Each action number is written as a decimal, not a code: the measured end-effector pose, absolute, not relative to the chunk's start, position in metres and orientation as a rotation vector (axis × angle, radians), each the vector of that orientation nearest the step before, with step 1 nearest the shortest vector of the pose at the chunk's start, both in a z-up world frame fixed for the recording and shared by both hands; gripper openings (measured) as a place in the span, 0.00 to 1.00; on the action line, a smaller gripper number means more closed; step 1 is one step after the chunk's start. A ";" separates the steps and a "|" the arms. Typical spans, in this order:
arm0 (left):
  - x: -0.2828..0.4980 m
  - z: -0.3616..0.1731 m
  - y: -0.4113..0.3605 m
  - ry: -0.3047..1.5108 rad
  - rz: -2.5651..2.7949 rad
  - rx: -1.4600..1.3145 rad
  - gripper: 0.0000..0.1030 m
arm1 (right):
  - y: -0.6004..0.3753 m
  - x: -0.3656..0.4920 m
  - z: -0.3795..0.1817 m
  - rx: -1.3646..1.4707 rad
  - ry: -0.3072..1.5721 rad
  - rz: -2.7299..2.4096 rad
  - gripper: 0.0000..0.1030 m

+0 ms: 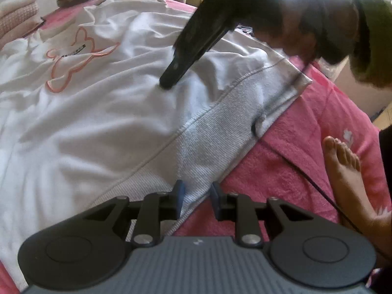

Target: Fold clothes

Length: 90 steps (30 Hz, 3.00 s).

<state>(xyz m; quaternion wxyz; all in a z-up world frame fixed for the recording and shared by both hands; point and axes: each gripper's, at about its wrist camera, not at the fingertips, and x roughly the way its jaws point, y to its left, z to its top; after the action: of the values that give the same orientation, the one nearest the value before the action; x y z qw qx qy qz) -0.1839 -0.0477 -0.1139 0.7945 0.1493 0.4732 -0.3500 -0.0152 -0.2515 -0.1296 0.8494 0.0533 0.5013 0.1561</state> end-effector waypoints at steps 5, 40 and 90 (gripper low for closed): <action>-0.186 -0.113 -0.048 1.010 -0.748 0.328 0.24 | -0.270 -0.006 -0.132 0.252 1.042 0.225 0.00; -0.194 -0.110 -0.049 0.971 -0.721 0.354 0.26 | -0.233 -0.209 -0.114 -0.652 0.915 0.640 0.23; -0.136 -0.059 -0.046 0.919 -0.762 0.472 0.33 | -0.334 -0.109 -0.061 -0.090 1.019 0.471 0.17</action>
<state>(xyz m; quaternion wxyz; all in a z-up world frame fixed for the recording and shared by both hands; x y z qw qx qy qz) -0.1361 -0.0456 -0.0585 0.8009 0.2203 0.4287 -0.3553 -0.1094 -0.3342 -0.0611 0.8455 -0.0429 0.4832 0.2234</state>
